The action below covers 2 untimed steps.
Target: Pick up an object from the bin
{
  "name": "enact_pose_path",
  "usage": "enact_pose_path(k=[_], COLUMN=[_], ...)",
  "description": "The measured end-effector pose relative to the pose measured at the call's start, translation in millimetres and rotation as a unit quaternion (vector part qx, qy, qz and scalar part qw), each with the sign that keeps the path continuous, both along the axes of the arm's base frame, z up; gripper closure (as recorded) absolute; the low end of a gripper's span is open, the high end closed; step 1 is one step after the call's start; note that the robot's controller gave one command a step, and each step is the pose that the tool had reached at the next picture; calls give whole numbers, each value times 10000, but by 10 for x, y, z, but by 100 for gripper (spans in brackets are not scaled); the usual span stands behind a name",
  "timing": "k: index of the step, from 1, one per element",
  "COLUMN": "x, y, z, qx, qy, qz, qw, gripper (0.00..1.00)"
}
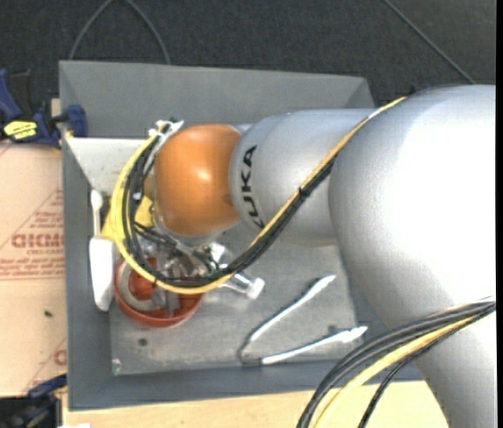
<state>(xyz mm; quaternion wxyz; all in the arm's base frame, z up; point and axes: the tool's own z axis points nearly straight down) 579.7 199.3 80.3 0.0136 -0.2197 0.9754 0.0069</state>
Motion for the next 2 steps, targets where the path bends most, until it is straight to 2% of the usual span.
enact_pose_path(k=[1, 2], x=[0, 5], y=[0, 2], z=[0, 203], qx=[1, 25], qy=[0, -58], qz=[-7, -12], qw=[10000, 10000], gripper=[100, 100])
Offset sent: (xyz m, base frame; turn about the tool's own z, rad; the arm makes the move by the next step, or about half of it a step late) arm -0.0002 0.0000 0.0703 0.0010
